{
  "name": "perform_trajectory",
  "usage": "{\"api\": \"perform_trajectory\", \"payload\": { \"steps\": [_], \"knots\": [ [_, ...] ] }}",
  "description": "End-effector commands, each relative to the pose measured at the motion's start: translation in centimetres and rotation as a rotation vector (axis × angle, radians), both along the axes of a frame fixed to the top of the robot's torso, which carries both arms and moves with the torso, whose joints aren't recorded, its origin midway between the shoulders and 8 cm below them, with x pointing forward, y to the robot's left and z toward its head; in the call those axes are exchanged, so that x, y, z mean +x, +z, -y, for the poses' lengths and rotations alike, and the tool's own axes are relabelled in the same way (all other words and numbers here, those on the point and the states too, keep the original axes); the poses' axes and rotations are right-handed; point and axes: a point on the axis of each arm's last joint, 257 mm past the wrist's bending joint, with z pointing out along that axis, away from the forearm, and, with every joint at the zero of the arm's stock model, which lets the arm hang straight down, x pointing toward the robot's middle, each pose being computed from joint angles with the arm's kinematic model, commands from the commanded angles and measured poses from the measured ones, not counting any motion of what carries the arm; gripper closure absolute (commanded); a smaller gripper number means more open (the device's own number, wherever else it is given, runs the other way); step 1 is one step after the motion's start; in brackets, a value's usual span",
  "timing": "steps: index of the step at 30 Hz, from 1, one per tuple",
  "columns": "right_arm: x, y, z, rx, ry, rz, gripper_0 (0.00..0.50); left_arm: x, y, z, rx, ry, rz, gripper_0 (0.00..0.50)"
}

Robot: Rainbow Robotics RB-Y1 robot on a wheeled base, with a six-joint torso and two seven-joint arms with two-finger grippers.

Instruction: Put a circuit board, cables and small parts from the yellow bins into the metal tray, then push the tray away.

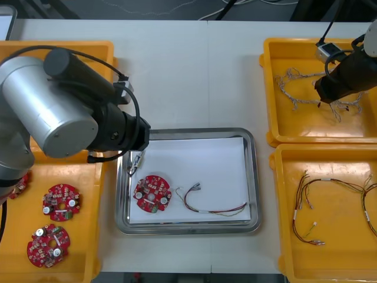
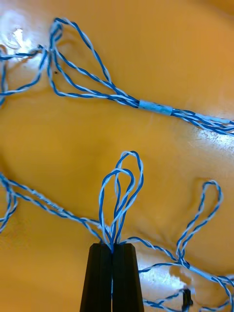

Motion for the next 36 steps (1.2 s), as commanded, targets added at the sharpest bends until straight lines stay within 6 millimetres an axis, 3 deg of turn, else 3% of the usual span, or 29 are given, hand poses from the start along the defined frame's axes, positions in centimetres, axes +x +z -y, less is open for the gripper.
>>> {"api": "perform_trajectory", "payload": {
  "steps": [1,9,14,16,23,27,36],
  "knots": [
    [0.7,6.7,1.0,-0.034,0.041,0.087,0.5,0.2,2.6,-3.7,-0.007,0.102,0.013,0.0],
    [-2.0,10.1,0.9,-0.03,0.063,0.053,0.5,-0.6,5.0,-8.0,0.003,0.132,-0.024,0.0],
    [-3.3,11.1,0.8,-0.02,0.068,0.031,0.5,-0.6,6.4,-9.7,0.009,0.137,-0.014,0.0],
    [-4.2,11.4,0.8,-0.013,0.07,0.011,0.5,-0.1,7.1,-11.5,0.036,0.16,0.01,0.0],
    [-6.4,12.6,0.7,-0.008,0.075,-0.028,0.5,1.1,7.0,-15.4,0.108,0.192,0.023,0.0],
    [-7.3,12.3,0.4,0.004,0.082,-0.062,0.5,1.4,7.1,-17.2,0.111,0.186,0.013,0.0],
    [-7.1,11.6,0.4,0.008,0.084,-0.072,0.5,2.1,6.9,-20.7,0.135,0.16,0.0,0.0]
  ]
}}
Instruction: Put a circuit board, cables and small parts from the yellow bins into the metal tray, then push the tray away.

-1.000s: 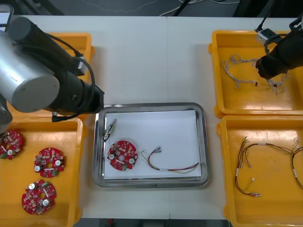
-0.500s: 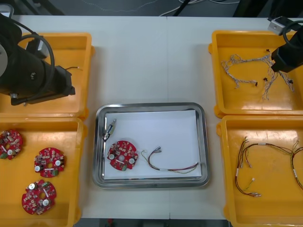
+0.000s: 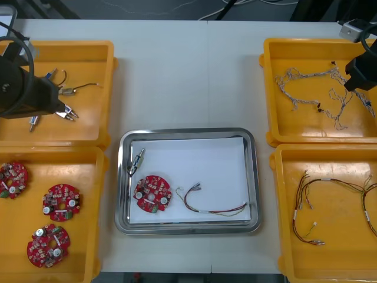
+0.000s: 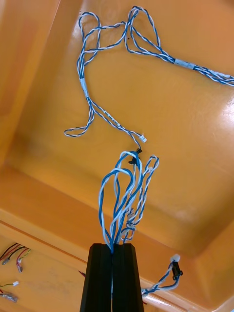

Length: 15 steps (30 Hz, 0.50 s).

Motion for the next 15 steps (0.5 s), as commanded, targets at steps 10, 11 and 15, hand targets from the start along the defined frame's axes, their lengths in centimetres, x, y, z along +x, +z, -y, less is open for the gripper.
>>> {"api": "perform_trajectory", "payload": {
  "steps": [10,11,15],
  "knots": [
    [2.4,1.6,0.5,-0.029,0.004,0.081,0.365,0.7,0.5,-5.7,0.133,-0.043,0.018,0.0],
    [2.4,1.6,0.5,-0.031,0.006,0.08,0.309,0.8,0.5,-5.8,0.137,-0.041,0.018,0.0],
    [2.4,1.6,0.3,-0.026,0.011,0.08,0.151,0.8,0.5,-6.0,0.149,-0.043,0.021,0.0]
  ]
}}
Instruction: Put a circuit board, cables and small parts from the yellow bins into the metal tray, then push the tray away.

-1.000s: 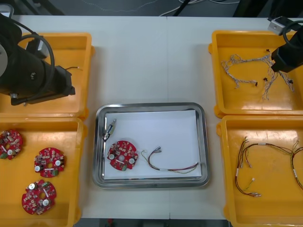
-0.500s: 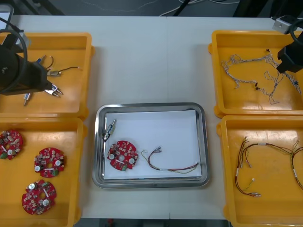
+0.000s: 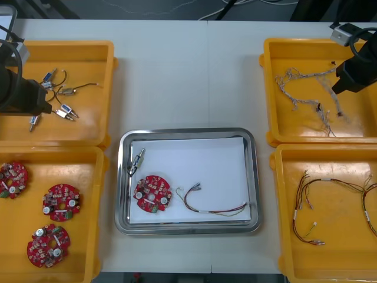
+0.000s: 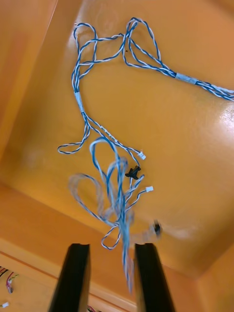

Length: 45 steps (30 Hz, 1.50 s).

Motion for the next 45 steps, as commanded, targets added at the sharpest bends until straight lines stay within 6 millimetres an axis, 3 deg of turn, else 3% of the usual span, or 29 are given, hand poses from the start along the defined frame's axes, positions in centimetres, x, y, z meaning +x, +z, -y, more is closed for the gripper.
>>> {"api": "perform_trajectory", "payload": {
  "steps": [1,4,15,24,33,45],
  "knots": [
    [0.8,2.9,0.7,-0.018,0.006,0.055,0.106,0.0,1.1,-2.6,0.04,0.033,0.033,0.0],
    [0.7,2.9,0.7,-0.016,0.004,0.054,0.074,0.3,0.9,-2.7,0.039,0.034,0.041,0.0],
    [2.2,2.9,0.7,0.006,-0.001,0.101,0.073,1.4,0.0,-3.7,0.059,-0.002,0.047,0.0],
    [2.7,0.1,0.9,-0.018,-0.011,0.065,0.072,1.3,-0.1,-3.7,0.067,-0.018,0.041,0.0],
    [1.6,-3.5,0.9,-0.089,0.023,-0.019,0.073,1.3,-0.8,-4.2,0.11,-0.017,0.03,0.0],
    [1.9,-8.1,-1.2,-0.086,0.09,0.036,0.073,1.7,-1.0,-4.3,0.157,-0.027,0.042,0.0]
  ]
}}
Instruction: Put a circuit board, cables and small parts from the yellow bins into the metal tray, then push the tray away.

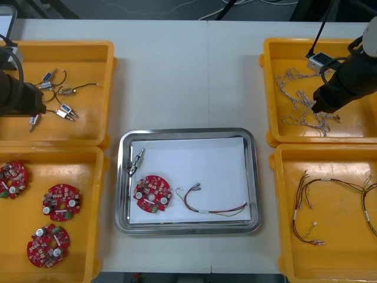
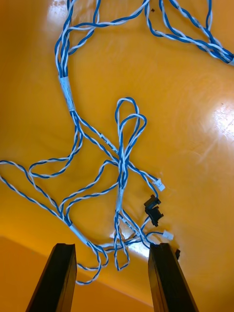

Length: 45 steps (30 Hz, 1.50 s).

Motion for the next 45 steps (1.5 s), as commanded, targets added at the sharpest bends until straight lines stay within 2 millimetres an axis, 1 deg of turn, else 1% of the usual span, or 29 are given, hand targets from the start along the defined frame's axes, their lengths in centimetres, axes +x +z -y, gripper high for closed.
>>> {"api": "perform_trajectory", "payload": {
  "steps": [1,6,9,11,15,17,19,21,26,29,32,33,34,36,37,38,40,42,44,45],
  "knots": [
    [-0.4,-1.1,-0.8,-0.005,0.058,0.018,0.072,-0.2,0.5,-1.4,0.125,-0.098,0.0,0.0],
    [-0.9,-2.2,-1.3,-0.005,0.068,0.006,0.072,0.0,0.1,-1.3,0.145,-0.144,0.011,0.0],
    [-1.1,-2.8,-1.6,0.0,0.072,0.002,0.072,0.0,0.2,-1.5,0.147,-0.152,0.015,0.0],
    [-1.3,-3.3,-1.7,0.002,0.072,-0.001,0.072,-0.1,0.0,-1.7,0.152,-0.152,0.012,0.025],
    [-1.5,-4.1,-2.0,0.008,0.07,0.002,0.072,-0.2,-0.3,-1.9,0.16,-0.16,0.011,0.034],
    [-1.4,-4.1,-2.3,0.01,0.072,0.004,0.072,-0.1,-0.2,-2.0,0.165,-0.163,0.013,0.034],
    [-1.5,-4.6,-2.6,0.013,0.069,0.0,0.073,-0.1,-0.3,-2.3,0.172,-0.164,0.019,0.033],
    [-1.5,-4.8,-2.8,0.015,0.067,-0.002,0.072,0.0,-0.3,-2.5,0.176,-0.166,0.027,0.0],
    [-1.4,-5.6,-3.1,0.024,0.065,0.013,0.074,0.5,-0.4,-2.7,0.171,-0.16,0.039,0.0],
    [-1.4,-6.3,-3.1,0.03,0.062,0.022,0.073,1.1,-0.6,-3.0,0.16,-0.15,0.054,0.0],
    [-1.3,-6.4,-3.1,0.03,0.06,0.025,0.074,1.6,-0.7,-3.5,0.153,-0.139,0.067,0.0],
    [-1.3,-6.4,-3.1,0.03,0.06,0.025,0.086,1.9,-0.7,-3.6,0.15,-0.134,0.079,0.0],
    [-1.3,-6.5,-3.1,0.028,0.061,0.025,0.111,2.1,-0.8,-3.9,0.151,-0.129,0.082,0.0],
    [-1.3,-6.5,-2.9,0.026,0.057,0.025,0.122,2.5,-0.8,-4.1,0.147,-0.124,0.095,0.0],
    [-1.2,-6.4,-2.9,0.025,0.056,0.028,0.14,2.6,-0.8,-4.2,0.146,-0.121,0.1,0.0],
    [-1.1,-6.3,-2.9,0.025,0.055,0.033,0.205,2.8,-1.0,-4.5,0.145,-0.118,0.101,0.0],
    [-1.0,-6.3,-2.8,0.022,0.055,0.037,0.368,3.1,-1.2,-4.8,0.143,-0.113,0.107,0.0],
    [-0.9,-6.2,-2.7,0.018,0.054,0.041,0.469,3.4,-1.6,-5.1,0.14,-0.109,0.111,0.0],
    [-0.9,-6.2,-2.7,0.016,0.053,0.044,0.5,3.7,-1.8,-5.6,0.142,-0.105,0.117,0.0],
    [-0.7,-6.1,-2.6,0.013,0.053,0.049,0.5,3.8,-2.1,-5.8,0.147,-0.103,0.116,0.0]
  ]
}}
